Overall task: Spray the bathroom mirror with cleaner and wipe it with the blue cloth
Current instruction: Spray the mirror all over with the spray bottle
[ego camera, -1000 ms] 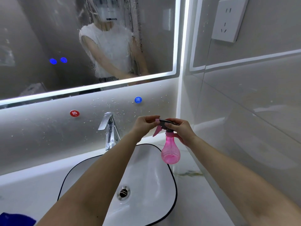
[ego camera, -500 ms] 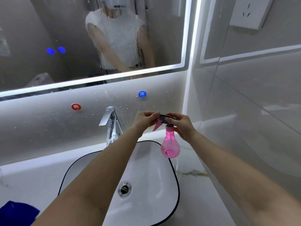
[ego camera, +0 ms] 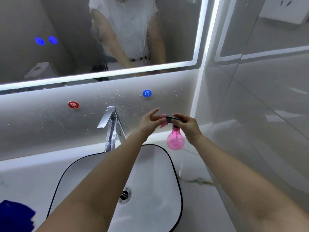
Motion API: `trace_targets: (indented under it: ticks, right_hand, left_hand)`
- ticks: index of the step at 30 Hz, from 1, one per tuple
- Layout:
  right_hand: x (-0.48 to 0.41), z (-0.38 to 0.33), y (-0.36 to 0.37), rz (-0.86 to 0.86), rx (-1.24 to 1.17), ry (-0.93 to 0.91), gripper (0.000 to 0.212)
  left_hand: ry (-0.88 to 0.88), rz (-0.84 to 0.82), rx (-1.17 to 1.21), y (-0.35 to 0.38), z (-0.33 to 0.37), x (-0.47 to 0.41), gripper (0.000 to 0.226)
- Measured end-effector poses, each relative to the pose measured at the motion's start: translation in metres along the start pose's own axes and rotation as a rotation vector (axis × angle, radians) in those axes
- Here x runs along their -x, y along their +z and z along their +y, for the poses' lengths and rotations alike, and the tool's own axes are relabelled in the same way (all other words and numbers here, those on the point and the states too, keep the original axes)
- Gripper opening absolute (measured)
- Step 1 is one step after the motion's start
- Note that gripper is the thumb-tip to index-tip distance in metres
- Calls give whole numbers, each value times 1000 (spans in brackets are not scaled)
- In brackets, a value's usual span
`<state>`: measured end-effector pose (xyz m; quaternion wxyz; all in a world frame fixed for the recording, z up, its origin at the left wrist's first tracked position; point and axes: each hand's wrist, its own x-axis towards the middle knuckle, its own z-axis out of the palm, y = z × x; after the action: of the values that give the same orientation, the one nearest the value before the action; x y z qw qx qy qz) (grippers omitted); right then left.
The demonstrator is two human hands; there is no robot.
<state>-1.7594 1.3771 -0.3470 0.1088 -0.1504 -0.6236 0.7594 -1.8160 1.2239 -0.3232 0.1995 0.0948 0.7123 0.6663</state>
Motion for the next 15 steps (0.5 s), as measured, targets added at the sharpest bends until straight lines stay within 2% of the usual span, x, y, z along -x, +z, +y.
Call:
trace_targets:
  ticks: [2,6,8,10,15]
  right_hand:
    - [-8,14,-4,62,-37,23,26]
    - [-20,50,-11,95,5,69,24]
    - [-25,68,-10,68,68,61,25]
    - [-30,84,-6,37,122,62,31]
    - [-31,119,-1,21,241,83,27]
  left_hand:
    - [-45,-2,-90,1,-22,-5,64]
    - [-67,14,-360,-7,-69,-7,41]
    - [-74,66,-466,-13,-85,-8,37]
    - [-75,128,-497,-19,-97,-12,37]
    - [-72,179,-544,-27,-116,-17,38]
